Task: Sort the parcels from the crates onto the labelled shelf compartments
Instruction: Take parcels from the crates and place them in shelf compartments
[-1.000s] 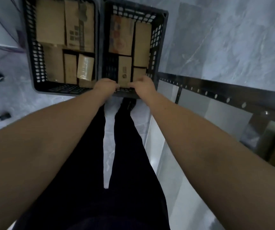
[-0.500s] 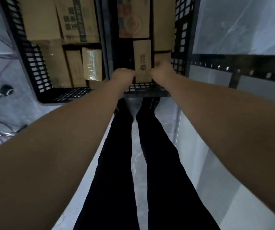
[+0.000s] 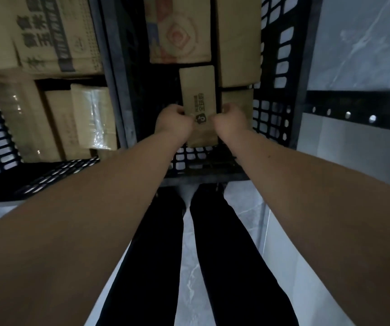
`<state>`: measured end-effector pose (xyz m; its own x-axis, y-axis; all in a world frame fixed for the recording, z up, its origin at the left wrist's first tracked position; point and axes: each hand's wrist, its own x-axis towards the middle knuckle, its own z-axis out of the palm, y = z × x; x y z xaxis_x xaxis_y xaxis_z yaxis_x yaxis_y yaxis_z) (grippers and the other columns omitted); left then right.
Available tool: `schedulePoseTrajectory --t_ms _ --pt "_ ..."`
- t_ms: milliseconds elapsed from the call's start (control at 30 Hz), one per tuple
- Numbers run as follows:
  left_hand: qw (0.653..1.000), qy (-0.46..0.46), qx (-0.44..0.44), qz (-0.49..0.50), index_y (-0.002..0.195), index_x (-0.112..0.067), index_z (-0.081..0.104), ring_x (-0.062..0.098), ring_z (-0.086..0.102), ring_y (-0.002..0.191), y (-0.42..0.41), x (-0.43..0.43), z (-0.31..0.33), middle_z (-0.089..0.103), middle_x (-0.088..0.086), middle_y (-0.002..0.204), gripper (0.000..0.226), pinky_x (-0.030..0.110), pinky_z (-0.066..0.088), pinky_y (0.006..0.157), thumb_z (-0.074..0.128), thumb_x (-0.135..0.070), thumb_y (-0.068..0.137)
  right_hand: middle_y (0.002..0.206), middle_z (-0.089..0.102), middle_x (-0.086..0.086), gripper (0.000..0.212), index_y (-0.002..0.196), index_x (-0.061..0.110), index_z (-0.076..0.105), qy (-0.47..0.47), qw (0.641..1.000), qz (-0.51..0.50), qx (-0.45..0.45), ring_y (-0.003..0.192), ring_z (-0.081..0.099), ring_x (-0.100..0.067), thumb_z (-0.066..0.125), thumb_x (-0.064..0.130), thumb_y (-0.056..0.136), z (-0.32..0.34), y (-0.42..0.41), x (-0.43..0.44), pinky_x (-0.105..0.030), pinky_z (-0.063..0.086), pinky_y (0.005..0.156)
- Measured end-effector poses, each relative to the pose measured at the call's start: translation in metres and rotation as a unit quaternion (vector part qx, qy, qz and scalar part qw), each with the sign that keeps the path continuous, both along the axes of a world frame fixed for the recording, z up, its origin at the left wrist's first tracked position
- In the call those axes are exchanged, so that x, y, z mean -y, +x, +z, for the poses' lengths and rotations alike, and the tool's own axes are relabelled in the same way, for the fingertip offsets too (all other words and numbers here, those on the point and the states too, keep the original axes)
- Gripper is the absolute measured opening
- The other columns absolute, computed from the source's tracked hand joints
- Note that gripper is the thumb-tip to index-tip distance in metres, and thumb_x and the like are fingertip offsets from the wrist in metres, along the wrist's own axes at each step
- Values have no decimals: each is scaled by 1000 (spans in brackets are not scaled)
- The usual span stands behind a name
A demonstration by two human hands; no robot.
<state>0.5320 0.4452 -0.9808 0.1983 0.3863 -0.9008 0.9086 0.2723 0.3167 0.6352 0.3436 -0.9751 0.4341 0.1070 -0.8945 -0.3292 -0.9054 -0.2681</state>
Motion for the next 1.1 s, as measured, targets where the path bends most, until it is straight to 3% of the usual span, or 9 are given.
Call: schedulePoseTrajectory --t_ms 100,167,300,500,633,700,767,933,1100 --pt "999 39 -14 24 151 -16 51 21 65 113 3 -3 -25 62 3 138 55 38 60 93 63 -28 98 121 64 -1 41 139 14 56 16 999 -26 26 93 55 -12 60 15 99 -31 2 -5 -25 46 72" --pt "997 29 -27 65 154 -17 47 23 64 117 6 -3 -38 60 4 141 60 39 60 94 62 -24 97 115 62 2 41 138 14 59 17 998 -37 49 98 58 -13 62 17 97 -41 3 -11 -25 48 78" --pt "985 2 -8 175 141 -19 61 21 69 106 13 4 -50 70 -1 123 50 40 61 92 58 -15 92 101 70 3 27 118 16 70 1 994 -12 105 91 66 -18 60 19 93 -50 0 -16 -27 51 70" --pt "976 4 25 218 140 -18 63 22 70 102 12 8 -30 72 3 120 46 43 63 89 60 -11 94 107 71 3 33 128 15 68 47 993 -71 88 94 67 -16 57 11 97 -35 -10 -16 -28 57 78" --pt "979 16 44 198 141 -18 62 15 69 100 3 10 14 71 -1 121 47 29 59 81 68 -19 95 87 67 12 24 93 33 66 83 988 -120 58 86 66 -13 59 11 95 7 -9 -10 -36 59 85" --pt "981 28 52 185 141 -19 63 14 70 101 -3 9 41 72 0 124 52 26 57 77 70 -25 90 96 74 9 15 100 33 73 94 982 -159 40 95 70 -15 64 26 90 39 -11 -10 -42 61 92" --pt "982 36 53 179 142 -18 63 16 69 106 -5 6 71 71 0 126 51 25 55 77 70 -24 91 107 77 4 37 115 26 76 100 971 -214 26 102 71 -18 61 46 88 71 -9 -11 -47 59 97" --pt "978 48 67 192 135 -14 65 21 69 112 -3 -5 170 72 1 121 43 42 57 101 71 -13 93 101 77 -14 41 84 22 73 98 955 -281 -16 92 72 -29 51 50 106 168 -3 -8 -52 57 95" --pt "964 23 131 230 129 -17 68 23 70 113 -3 -12 296 74 4 120 40 53 56 104 58 -46 102 107 75 -23 43 90 17 76 116 946 -303 -21 90 74 -35 56 54 101 285 4 -13 -54 60 87"
